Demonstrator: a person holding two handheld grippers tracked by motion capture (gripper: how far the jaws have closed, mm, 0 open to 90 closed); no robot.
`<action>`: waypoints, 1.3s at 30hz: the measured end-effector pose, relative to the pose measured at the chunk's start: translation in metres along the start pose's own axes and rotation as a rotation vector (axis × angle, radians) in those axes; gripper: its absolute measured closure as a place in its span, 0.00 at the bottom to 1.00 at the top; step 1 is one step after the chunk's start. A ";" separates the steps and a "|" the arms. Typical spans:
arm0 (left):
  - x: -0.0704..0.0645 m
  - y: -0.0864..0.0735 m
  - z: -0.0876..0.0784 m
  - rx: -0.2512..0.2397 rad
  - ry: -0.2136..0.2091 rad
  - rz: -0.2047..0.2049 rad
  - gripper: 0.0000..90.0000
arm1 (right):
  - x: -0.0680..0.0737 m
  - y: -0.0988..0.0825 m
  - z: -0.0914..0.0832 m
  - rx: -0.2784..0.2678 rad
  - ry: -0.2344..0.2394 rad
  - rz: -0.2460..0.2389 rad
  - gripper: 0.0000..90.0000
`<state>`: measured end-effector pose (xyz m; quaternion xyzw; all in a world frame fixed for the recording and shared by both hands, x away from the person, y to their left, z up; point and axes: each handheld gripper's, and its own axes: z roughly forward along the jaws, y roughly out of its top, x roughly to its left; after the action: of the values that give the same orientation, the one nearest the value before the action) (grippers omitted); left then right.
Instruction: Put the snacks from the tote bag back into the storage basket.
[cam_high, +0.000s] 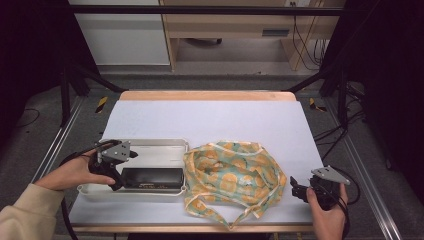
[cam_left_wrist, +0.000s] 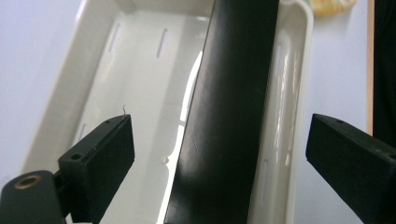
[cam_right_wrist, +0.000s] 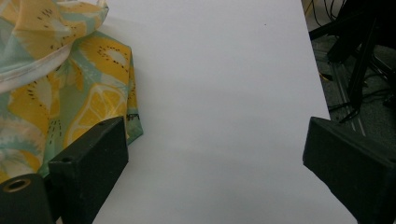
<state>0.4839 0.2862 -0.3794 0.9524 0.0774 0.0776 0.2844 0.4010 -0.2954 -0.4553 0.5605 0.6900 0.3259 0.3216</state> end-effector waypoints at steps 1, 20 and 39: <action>-0.001 0.002 -0.001 -0.001 0.008 -0.002 0.09 | 0.000 0.000 0.000 0.000 0.001 -0.002 0.08; -0.011 0.017 -0.014 -0.136 0.183 -0.252 0.09 | 0.003 0.000 0.002 0.008 0.012 -0.007 0.08; 0.006 -0.051 -0.023 -0.253 0.521 -0.637 0.10 | 0.003 0.001 0.002 0.001 0.016 -0.011 0.08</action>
<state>0.4800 0.3420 -0.3877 0.7871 0.4266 0.2328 0.3798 0.4028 -0.2925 -0.4557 0.5543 0.6957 0.3285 0.3174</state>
